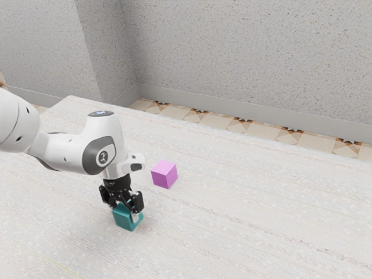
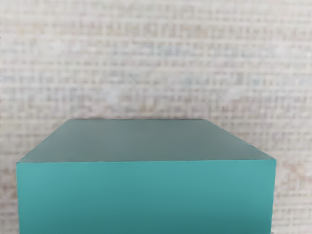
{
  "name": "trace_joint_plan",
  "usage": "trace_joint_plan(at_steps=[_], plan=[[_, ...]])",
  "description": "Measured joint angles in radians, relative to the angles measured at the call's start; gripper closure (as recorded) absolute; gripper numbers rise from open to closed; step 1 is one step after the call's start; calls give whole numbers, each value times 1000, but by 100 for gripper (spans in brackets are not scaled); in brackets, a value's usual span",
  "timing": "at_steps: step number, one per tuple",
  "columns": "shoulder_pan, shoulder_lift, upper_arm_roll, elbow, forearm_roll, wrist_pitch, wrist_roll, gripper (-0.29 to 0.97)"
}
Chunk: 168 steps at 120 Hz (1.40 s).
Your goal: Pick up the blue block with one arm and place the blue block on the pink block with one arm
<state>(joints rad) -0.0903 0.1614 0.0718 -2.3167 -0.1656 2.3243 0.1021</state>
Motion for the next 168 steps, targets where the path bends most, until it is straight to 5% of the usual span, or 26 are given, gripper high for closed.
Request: trace_joint_plan(at_steps=[44, 61, 94, 168], plan=[[4, -13, 6, 45, 13, 10, 2, 32], [5, -17, 11, 172, 46, -7, -1, 34], [5, 214, 35, 560, 60, -149, -7, 33], [1, 342, 13, 726, 65, -249, -41, 31]])
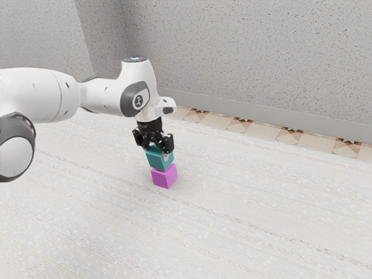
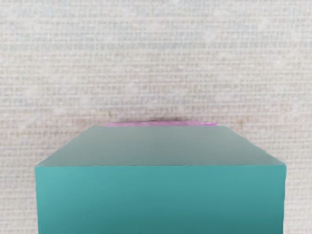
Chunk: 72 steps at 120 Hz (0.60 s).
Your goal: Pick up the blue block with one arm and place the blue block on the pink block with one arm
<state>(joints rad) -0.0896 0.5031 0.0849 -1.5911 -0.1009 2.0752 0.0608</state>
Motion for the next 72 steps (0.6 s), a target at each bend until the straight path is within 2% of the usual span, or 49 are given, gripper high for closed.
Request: trace_joint_plan(at_steps=[21, 39, 45, 55, 64, 72], plan=[[-2, 5, 1, 1, -7, -5, 4, 17], [-6, -13, 1, -1, -9, -8, 7, 10], [-10, -68, 1, -17, -9, -17, 7, 9], [7, -229, 3, -124, -10, -36, 8, 7], [41, -385, 7, -253, -11, -55, 9, 6], [80, -496, 14, -299, -12, -93, 10, 5]])
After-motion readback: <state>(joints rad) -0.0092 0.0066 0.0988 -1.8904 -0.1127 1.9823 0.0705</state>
